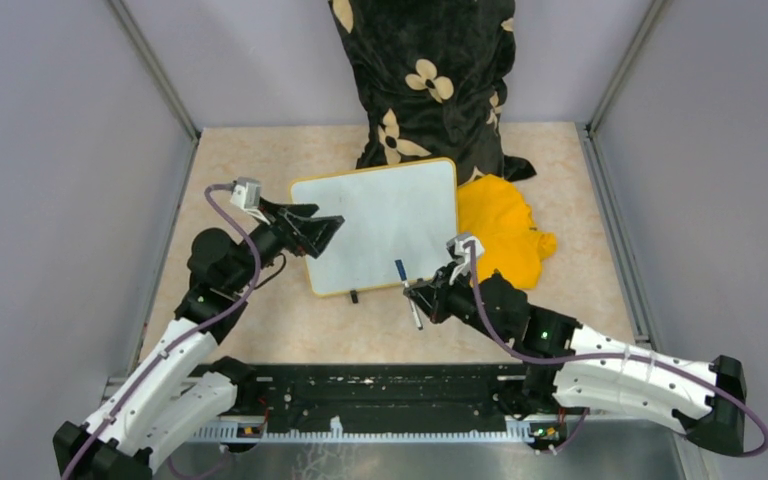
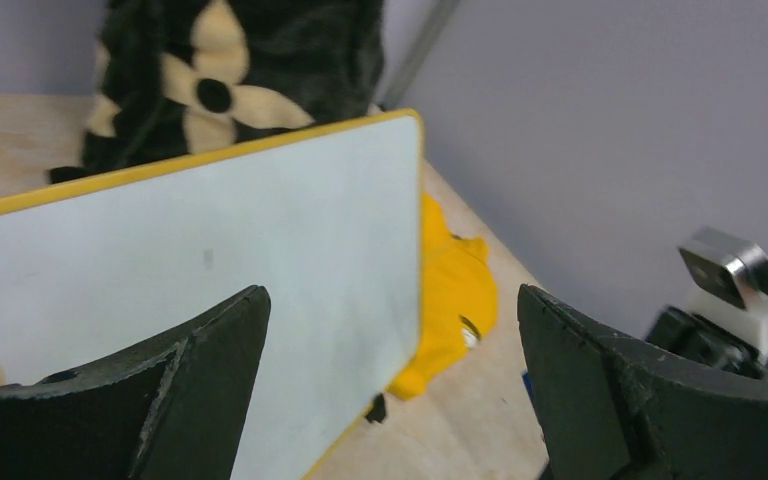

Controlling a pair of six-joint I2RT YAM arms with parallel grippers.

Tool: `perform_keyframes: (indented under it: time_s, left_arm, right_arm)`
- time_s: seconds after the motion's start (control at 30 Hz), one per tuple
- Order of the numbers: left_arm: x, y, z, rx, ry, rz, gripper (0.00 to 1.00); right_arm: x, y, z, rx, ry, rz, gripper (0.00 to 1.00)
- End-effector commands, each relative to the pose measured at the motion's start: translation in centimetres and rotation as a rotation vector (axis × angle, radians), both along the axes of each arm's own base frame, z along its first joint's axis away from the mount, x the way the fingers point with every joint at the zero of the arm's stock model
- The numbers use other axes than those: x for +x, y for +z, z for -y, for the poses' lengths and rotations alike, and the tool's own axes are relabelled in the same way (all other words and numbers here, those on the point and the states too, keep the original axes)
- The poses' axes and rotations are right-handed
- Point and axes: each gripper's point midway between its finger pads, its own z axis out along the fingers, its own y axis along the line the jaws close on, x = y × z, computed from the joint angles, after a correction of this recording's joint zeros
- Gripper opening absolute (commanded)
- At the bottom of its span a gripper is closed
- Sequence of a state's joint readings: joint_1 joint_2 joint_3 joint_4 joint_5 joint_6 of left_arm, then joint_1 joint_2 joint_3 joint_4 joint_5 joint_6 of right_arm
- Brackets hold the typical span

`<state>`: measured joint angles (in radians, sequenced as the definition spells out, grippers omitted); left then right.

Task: Write a sentence on the whiteboard
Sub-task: Open the whiteboard marker at the center of the board.

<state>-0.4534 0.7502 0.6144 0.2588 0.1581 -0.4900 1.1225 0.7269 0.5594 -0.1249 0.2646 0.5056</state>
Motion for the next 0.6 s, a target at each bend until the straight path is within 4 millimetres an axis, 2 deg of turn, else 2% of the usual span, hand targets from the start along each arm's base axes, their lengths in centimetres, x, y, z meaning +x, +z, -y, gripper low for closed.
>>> perform_keyframes:
  time_s: [0.0, 0.1, 0.23, 0.43, 0.57]
  left_arm:
    - [-5.2, 2.6, 4.8, -0.04, -0.407, 0.048, 0.99]
    - [-7.7, 2.5, 6.3, -0.062, -0.595, 0.005, 0.99]
    - [-10.1, 2.6, 7.4, -0.121, -0.771, -0.041, 0.99]
    - [-10.7, 2.3, 8.6, -0.12, -0.832, -0.078, 0.97]
    - [-10.2, 0.7, 9.5, -0.082, -0.837, -0.159, 0.9]
  right_arm:
    - [0.1, 6.5, -1.5, 0.275, 0.032, 0.136, 0.0]
    - [-0.5, 8.4, -2.5, 0.319, 0.094, 0.169, 0.0]
    - [-0.9, 9.7, -3.6, 0.351, 0.14, 0.185, 0.0]
    - [-0.9, 10.9, -5.2, 0.4, 0.177, 0.198, 0.0]
    - [-0.7, 11.6, -5.7, 0.421, 0.178, 0.208, 0.0]
